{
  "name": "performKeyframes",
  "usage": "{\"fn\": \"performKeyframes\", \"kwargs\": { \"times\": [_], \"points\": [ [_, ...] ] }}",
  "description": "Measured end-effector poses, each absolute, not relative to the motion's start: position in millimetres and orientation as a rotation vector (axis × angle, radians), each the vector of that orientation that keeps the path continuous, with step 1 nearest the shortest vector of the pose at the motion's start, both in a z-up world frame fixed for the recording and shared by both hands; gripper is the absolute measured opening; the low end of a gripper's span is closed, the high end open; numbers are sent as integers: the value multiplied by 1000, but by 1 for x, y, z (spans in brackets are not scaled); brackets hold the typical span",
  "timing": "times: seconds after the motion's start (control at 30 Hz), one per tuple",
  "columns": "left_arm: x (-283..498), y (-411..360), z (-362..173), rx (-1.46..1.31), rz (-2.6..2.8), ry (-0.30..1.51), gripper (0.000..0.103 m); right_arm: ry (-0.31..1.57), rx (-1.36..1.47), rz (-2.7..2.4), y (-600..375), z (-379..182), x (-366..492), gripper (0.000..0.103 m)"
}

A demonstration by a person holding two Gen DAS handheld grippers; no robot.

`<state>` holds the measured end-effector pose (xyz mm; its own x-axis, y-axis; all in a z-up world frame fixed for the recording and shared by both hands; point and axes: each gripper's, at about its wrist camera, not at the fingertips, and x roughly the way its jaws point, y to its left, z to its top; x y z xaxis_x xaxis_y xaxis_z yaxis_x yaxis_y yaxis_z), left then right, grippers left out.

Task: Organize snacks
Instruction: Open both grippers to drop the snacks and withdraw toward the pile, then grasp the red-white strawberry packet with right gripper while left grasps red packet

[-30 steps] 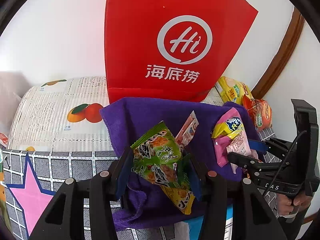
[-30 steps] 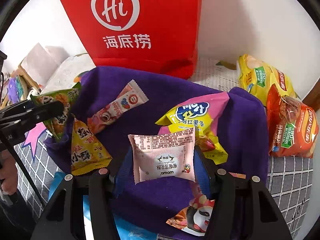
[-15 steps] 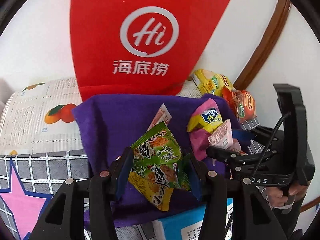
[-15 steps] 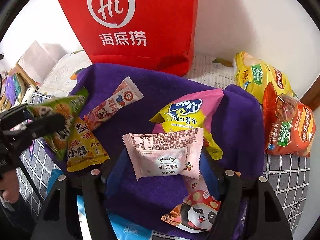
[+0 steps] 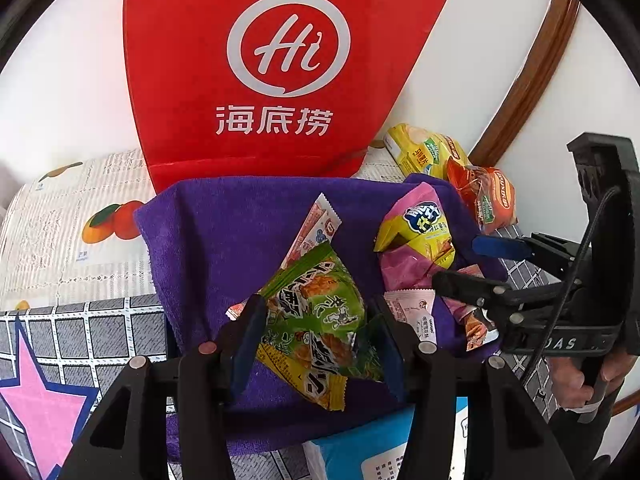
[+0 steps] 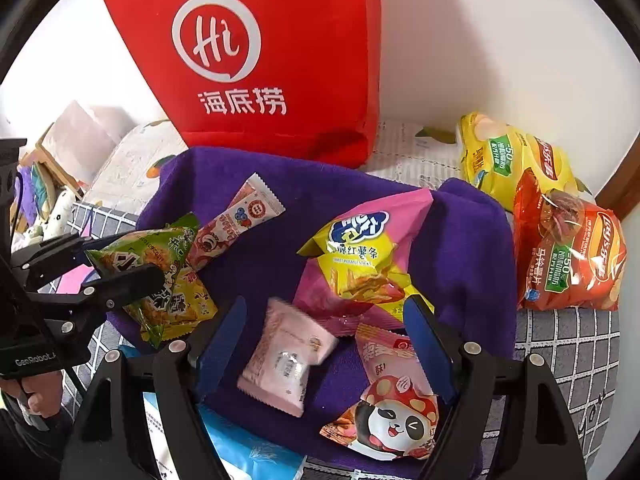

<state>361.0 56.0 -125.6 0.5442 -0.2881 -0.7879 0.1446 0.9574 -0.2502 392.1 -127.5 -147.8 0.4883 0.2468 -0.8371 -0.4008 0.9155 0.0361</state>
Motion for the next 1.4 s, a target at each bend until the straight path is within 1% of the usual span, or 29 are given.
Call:
{"fn": "performKeyframes", "kwargs": {
  "times": [0.03, 0.1, 0.23, 0.27, 0.3, 0.33, 0.5, 0.63, 0.8, 0.97, 1.07, 1.13, 1.27, 1.4],
  "points": [
    [361, 56, -125, -159, -258, 965, 53, 980, -164, 394, -129, -146, 392, 80],
    [362, 54, -124, -146, -252, 977, 59, 953, -140, 387, -131, -140, 389, 80],
    [358, 54, -113, -129, -233, 962, 62, 839, -122, 335, -135, -117, 380, 80],
    [355, 54, -109, -130, -238, 950, 65, 827, -120, 329, -135, -113, 378, 80],
    [354, 54, -106, -132, -245, 944, 70, 813, -119, 332, -135, -108, 374, 80],
    [352, 53, -102, -134, -252, 938, 72, 805, -122, 338, -134, -105, 370, 80],
    [344, 55, -87, -139, -247, 912, 72, 738, -173, 318, -127, -93, 342, 80],
    [336, 60, -74, -143, -227, 900, 72, 761, -134, 316, -136, -95, 321, 80],
    [317, 68, -51, -139, -202, 854, 72, 838, -41, 350, -149, -108, 284, 80],
    [287, 76, -46, -131, -192, 860, 72, 904, -21, 345, -149, -135, 241, 80],
    [267, 82, -52, -110, -174, 867, 76, 927, 2, 352, -146, -155, 221, 83],
    [251, 89, -61, -108, -162, 881, 76, 942, 17, 355, -145, -171, 211, 86],
    [226, 104, -79, -125, -151, 907, 76, 989, 51, 335, -142, -197, 198, 86],
    [203, 118, -98, -154, -138, 931, 76, 973, 197, 343, -144, -214, 189, 86]
  ]
}}
